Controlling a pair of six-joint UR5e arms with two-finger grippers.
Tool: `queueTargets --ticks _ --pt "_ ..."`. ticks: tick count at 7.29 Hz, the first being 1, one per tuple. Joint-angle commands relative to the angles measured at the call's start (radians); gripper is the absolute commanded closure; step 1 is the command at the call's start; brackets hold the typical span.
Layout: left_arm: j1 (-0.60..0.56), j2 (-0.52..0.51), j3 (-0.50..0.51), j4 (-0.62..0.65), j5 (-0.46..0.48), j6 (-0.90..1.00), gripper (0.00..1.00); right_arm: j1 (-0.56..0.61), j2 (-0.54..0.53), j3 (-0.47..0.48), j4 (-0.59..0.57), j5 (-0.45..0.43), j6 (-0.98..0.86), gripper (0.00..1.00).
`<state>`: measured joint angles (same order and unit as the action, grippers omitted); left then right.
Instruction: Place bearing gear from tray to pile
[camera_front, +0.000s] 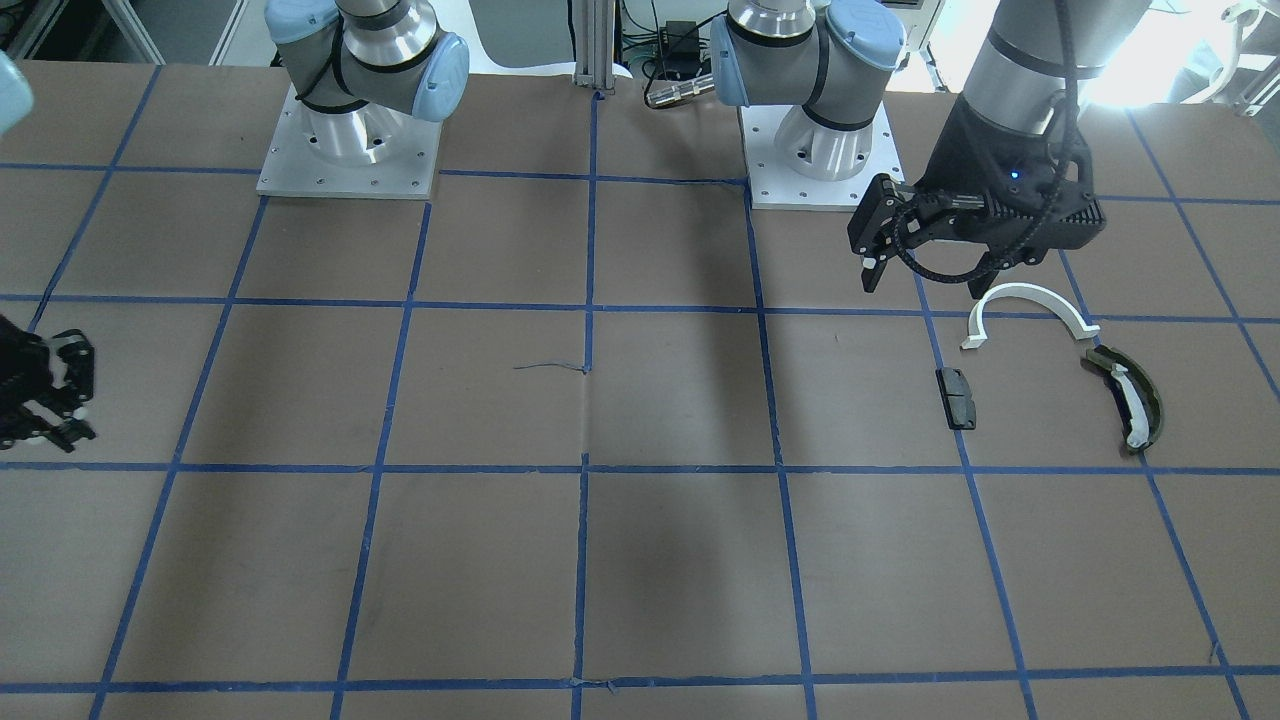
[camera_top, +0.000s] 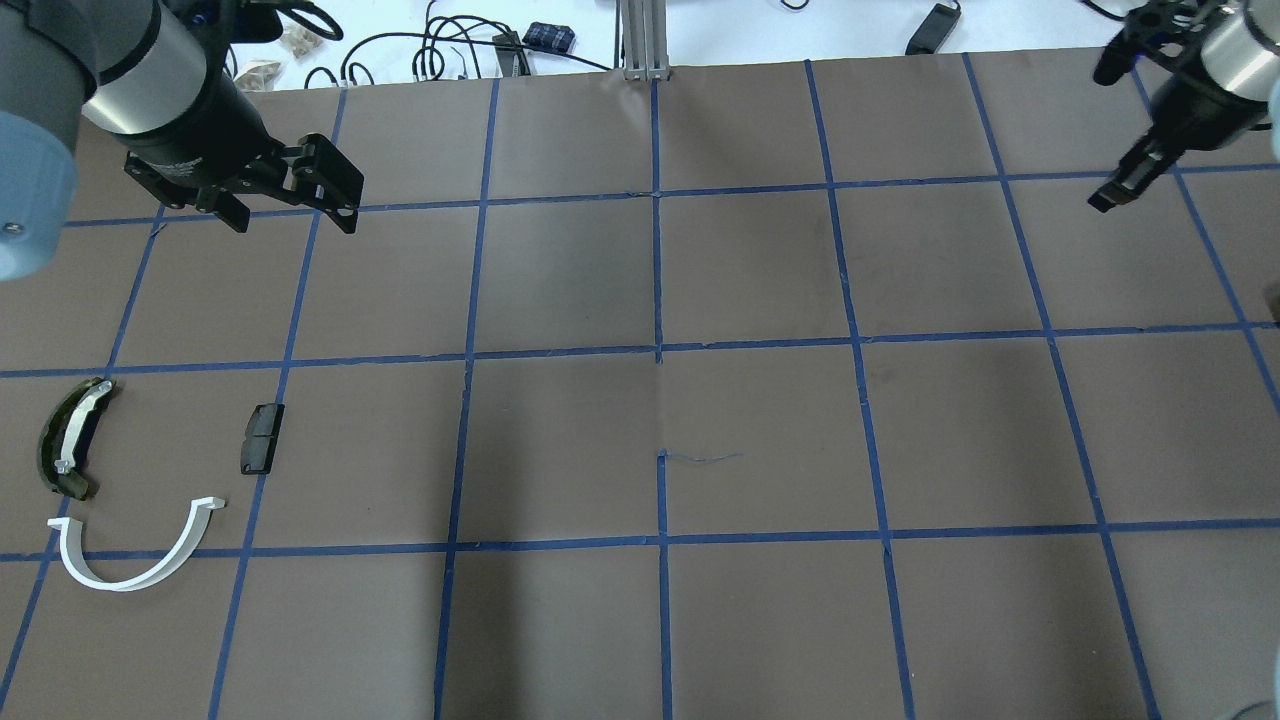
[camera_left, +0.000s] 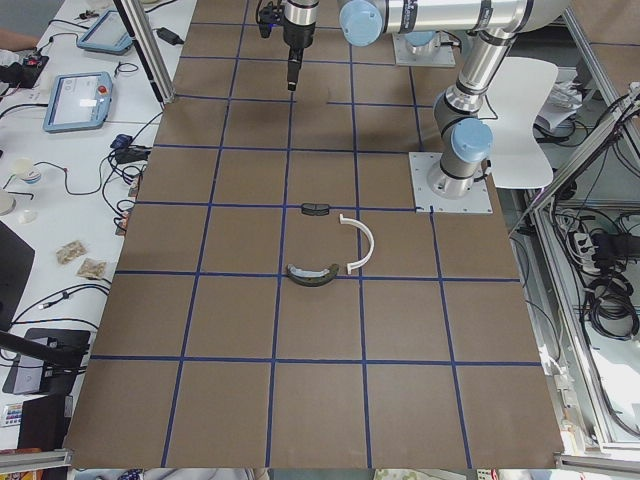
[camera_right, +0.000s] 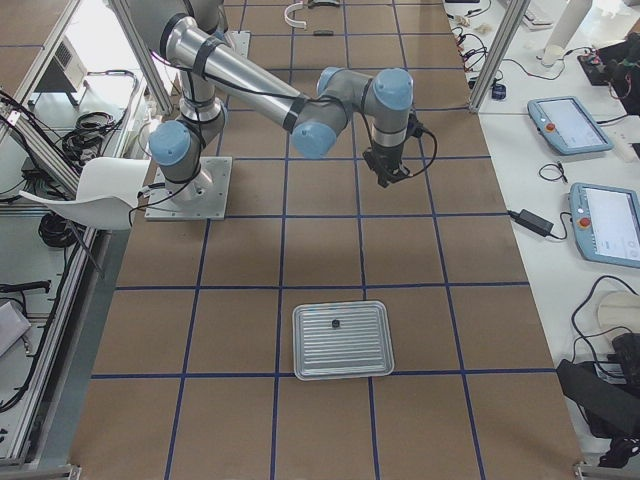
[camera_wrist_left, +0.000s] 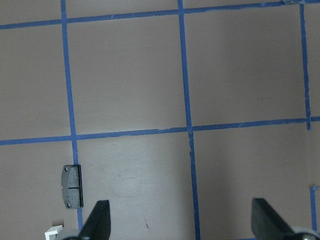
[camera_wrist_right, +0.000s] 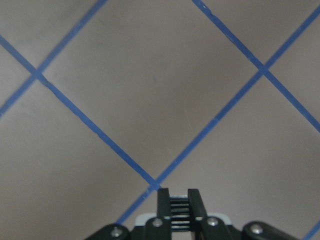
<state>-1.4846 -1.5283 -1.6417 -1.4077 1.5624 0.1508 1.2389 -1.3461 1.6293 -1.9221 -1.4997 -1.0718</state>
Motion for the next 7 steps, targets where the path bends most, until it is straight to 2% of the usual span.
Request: queueTargets --ticks 1,2,3,5,7 --pt "0.0 0.003 -0.009 -0.002 -0.001 -0.002 0.0 0.242 0.008 0.039 -0.007 0.004 0.378 1.0" --pt "0.0 0.003 -0.009 -0.002 -0.001 0.001 0.0 0.355 0.008 0.093 -0.056 0.006 0.62 1.0" --pt "0.0 0.003 -0.009 -0.001 -0.001 0.001 0.0 0.47 0.019 0.14 -0.174 0.001 0.823 1.0" --pt "-0.002 0.005 -0.013 -0.002 0.001 -0.002 0.0 0.661 0.129 0.184 -0.314 0.003 1.156 1.0" --pt "0.001 0.005 -0.02 -0.001 -0.001 -0.002 0.0 0.763 0.25 0.176 -0.421 -0.01 1.311 1.0"
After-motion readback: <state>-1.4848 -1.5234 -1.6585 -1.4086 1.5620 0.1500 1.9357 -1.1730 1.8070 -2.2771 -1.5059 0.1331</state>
